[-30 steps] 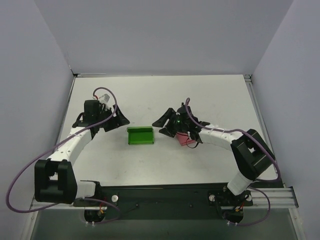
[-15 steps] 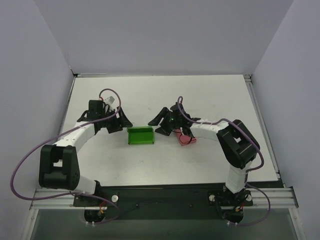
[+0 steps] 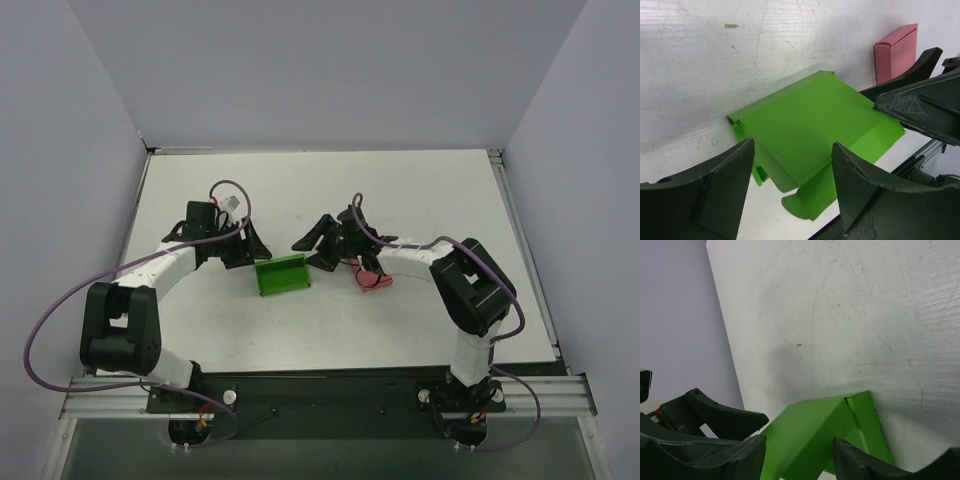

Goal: Fold the paper box

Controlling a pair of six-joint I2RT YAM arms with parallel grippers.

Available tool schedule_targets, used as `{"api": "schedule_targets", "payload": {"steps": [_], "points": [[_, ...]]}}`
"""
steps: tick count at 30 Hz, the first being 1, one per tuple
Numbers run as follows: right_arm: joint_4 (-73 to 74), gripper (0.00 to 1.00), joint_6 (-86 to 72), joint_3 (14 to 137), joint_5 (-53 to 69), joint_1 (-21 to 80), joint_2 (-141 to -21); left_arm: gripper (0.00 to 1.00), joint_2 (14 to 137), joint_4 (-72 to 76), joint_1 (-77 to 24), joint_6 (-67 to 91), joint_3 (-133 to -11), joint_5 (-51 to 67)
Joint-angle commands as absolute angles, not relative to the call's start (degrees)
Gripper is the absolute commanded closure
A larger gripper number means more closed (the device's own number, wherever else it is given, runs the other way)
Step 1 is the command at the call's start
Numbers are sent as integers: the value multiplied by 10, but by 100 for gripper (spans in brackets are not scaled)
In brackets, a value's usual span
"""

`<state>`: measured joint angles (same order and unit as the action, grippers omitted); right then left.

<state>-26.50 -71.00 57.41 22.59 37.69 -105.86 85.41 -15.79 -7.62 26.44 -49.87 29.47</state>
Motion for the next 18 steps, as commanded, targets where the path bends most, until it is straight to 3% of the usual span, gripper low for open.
{"api": "schedule_targets", "payload": {"steps": [1,11,18], "points": [[-306,45,-736,568,236,384,-1071,29,862,-142,-85,254,-512,308],[-331,50,-751,555,236,391,-1091,30,873,-148,-96,245,-517,294],[-340,67,-749,534,231,392,-1092,30,861,-156,-99,233,-521,271]]}}
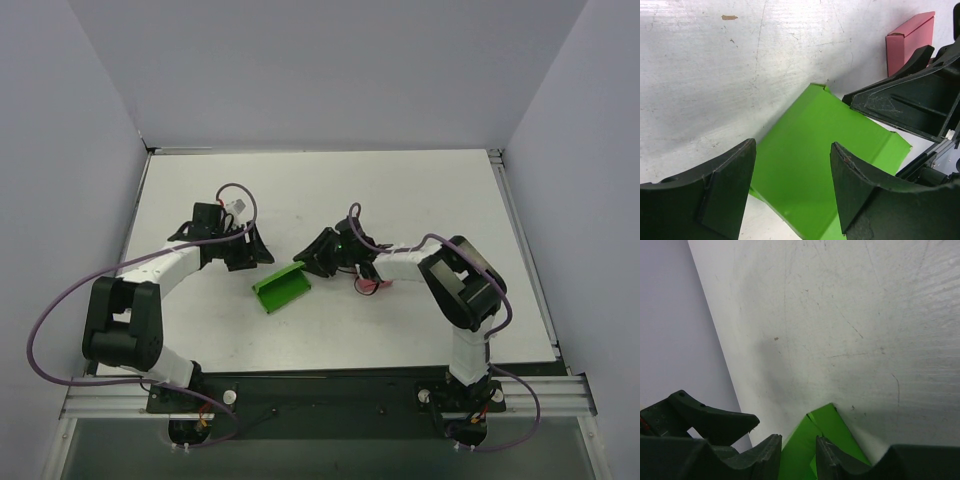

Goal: Fold the paper box

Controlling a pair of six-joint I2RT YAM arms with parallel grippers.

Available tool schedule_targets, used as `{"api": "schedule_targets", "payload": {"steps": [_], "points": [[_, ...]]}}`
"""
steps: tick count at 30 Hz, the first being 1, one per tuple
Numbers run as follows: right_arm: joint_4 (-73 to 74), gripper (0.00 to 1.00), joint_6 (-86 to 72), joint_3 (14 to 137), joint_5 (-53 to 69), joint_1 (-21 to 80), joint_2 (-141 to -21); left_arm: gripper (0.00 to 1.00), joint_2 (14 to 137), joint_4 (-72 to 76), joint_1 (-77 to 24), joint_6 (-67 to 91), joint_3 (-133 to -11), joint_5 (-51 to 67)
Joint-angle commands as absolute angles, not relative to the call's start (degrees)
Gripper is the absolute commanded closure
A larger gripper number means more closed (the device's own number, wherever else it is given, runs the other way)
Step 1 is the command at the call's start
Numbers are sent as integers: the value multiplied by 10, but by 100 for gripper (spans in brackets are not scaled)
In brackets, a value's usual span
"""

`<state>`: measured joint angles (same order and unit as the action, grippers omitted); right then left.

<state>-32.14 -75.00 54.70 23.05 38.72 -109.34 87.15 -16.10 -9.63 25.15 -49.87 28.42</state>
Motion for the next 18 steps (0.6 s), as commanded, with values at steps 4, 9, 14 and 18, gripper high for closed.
{"api": "schedule_targets", "payload": {"steps": [4,9,14,18], "points": [[-355,70,-760,516,230,393,-1093,29,833,-159,-99,222,-524,238],[-382,64,-779,491,214,394,-1081,26,773,-176,-99,211,-520,187],[-465,50,-742,445,198,390,-1050,23,697,-205,-97,214,-510,165],[-539,43,-632,386,197,382,-1018,21,636,-245,-87,202,-506,162]]}}
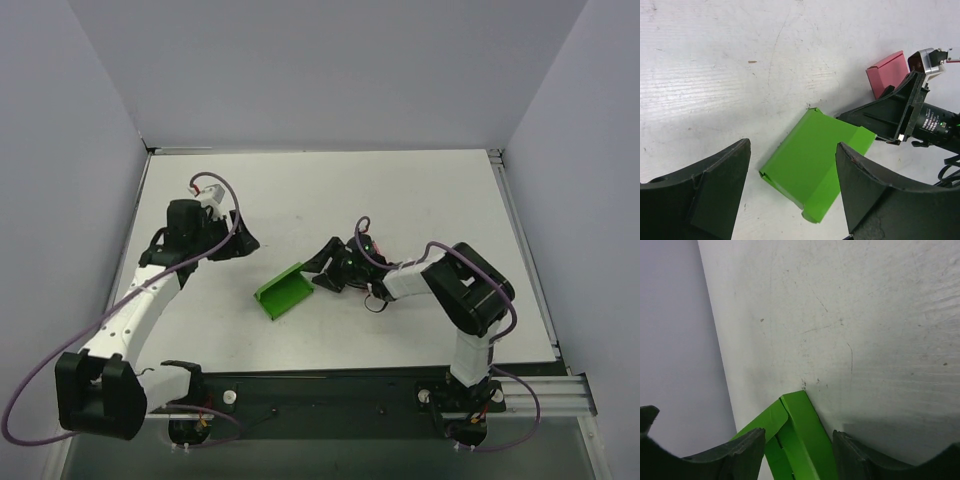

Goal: Fold the paper box

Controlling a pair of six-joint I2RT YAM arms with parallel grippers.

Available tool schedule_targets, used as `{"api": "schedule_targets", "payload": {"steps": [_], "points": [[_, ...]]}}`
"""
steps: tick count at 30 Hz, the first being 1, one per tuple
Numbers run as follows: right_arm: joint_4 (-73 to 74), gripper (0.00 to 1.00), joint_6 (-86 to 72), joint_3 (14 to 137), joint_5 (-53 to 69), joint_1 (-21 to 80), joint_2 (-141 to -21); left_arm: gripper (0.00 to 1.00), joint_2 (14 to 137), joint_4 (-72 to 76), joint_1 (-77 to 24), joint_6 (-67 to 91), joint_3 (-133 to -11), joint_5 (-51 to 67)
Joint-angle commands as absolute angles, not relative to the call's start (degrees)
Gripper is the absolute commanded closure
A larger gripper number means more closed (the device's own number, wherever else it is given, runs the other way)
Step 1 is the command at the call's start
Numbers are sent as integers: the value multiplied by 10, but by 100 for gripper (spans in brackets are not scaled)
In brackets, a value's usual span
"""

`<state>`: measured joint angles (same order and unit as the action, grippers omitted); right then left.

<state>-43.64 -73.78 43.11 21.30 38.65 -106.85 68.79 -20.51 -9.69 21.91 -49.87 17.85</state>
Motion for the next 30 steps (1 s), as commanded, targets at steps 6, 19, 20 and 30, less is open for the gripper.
{"api": "schedule_targets", "payload": {"steps": [6,19,20,30], "points": [[-606,46,-495,307,186,381,-968,20,555,-247,-85,168,-476,139],[-368,52,-186,404,162,432,-868,20,541,-226,-85,137,-447,136],[-354,52,-178,417,163,435,-872,20,543,-223,-84,137,-446,136],[-286,52,-112,477,142,471,-912,20,555,-220,-85,130,-444,132]]}}
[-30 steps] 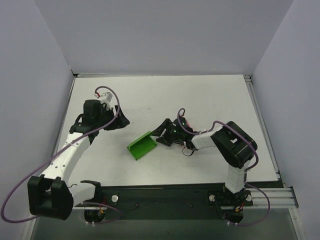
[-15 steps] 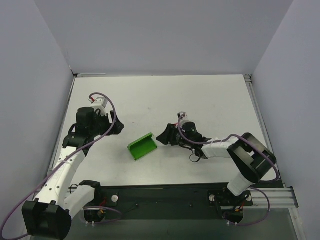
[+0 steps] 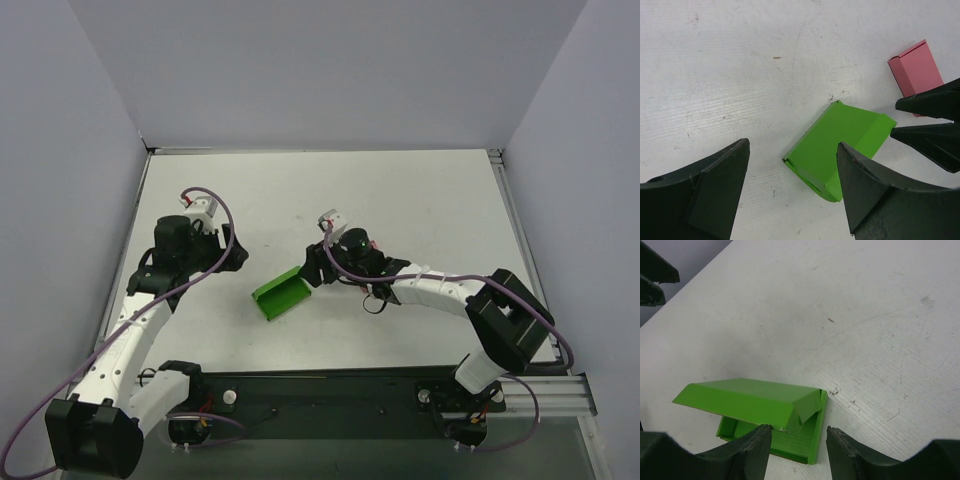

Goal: Fold the paper box

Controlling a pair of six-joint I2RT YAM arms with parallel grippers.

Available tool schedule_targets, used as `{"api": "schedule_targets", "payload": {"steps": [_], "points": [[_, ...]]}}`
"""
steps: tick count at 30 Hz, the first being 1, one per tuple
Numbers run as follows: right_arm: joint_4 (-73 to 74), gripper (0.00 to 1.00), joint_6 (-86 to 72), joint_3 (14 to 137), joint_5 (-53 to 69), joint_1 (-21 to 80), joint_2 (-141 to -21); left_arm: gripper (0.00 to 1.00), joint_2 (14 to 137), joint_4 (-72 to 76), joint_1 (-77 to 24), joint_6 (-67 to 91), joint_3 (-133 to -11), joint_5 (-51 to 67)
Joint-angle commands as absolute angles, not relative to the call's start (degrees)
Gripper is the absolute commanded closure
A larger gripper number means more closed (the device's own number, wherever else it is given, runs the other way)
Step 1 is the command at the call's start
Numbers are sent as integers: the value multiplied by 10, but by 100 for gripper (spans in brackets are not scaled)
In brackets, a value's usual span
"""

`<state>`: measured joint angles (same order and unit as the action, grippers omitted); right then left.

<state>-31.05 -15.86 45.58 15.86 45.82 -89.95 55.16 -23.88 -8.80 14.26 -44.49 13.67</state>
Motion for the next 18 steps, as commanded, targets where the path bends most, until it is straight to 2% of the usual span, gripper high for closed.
{"api": "schedule_targets", "payload": {"steps": [1,6,13,18], "points": [[-288,52,-112,476,145,471,-913,20,557,-220,-85,129,-445,131],[-301,52,-111,470,142,476,-913,20,561,-219,-85,127,-446,132],[-323,45,-112,447,138,481,-890,20,563,-219,-85,126,-446,131],[-314,43,-102,442,139,488,-875,20,567,-219,-84,126,-446,133]]}}
